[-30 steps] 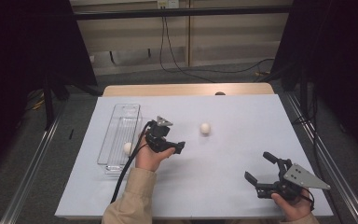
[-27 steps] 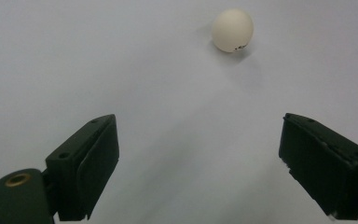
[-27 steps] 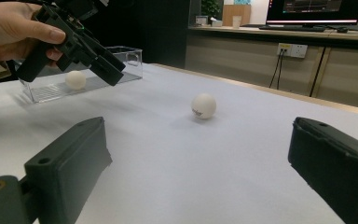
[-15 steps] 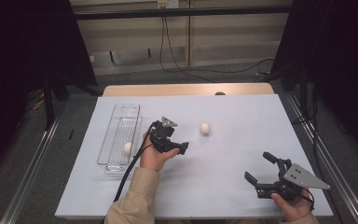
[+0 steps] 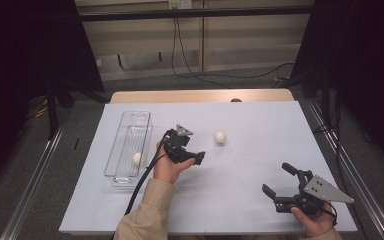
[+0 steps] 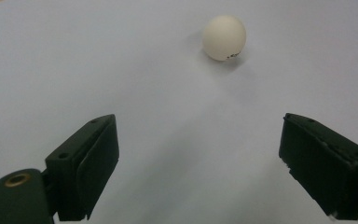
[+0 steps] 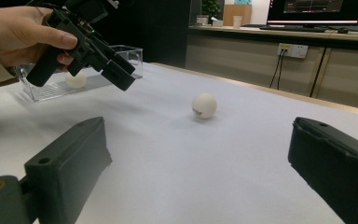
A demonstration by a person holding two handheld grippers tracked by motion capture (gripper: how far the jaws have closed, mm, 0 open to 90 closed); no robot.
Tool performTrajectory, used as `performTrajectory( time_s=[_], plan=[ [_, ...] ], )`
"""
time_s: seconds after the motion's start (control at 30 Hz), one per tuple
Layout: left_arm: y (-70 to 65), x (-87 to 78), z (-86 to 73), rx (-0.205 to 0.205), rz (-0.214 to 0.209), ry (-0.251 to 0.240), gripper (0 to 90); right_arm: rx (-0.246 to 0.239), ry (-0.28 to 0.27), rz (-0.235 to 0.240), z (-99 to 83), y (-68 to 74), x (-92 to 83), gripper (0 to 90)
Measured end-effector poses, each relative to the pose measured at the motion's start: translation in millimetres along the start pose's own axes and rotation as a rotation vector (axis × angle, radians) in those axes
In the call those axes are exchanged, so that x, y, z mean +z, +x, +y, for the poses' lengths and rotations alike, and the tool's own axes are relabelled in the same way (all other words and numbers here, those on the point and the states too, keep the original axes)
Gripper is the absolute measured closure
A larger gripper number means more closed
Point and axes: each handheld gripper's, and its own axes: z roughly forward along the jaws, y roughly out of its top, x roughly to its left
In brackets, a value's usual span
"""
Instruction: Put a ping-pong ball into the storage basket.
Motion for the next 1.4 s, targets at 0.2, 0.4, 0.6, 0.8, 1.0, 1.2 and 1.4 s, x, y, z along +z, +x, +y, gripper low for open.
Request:
performTrajectory(
  time_s=[0.2,0.4,0.6,0.8,1.0,1.2,1.4],
  plan=[
    [-1.0,4.0,0.2,0.000,-0.004,0.004,12.1,0.001,0.000,-0.001,0.0,-0.1,0.0,4.4],
    [-2.2,6.1,1.0,-0.008,-0.007,-0.006,12.1,0.000,0.001,-0.001,0.0,-0.2,0.1,4.4],
    [-3.1,8.4,1.9,-0.003,-0.011,-0.004,12.1,0.000,0.001,-0.002,0.0,-0.1,0.1,4.4],
    [-3.9,11.2,2.2,-0.003,-0.009,-0.004,12.1,-0.002,0.004,-0.002,-0.1,-0.2,0.3,4.4],
    [-4.8,13.0,3.3,-0.005,-0.014,-0.013,12.1,-0.005,0.005,-0.001,-0.1,-0.2,0.4,4.4],
    [-6.6,15.6,4.6,-0.002,-0.013,-0.019,12.1,-0.005,0.009,-0.003,-0.3,-0.2,0.6,4.4],
    [-8.1,18.7,5.7,0.000,-0.013,-0.020,12.1,-0.008,0.007,-0.001,-0.3,-0.2,0.8,4.4]
  ],
)
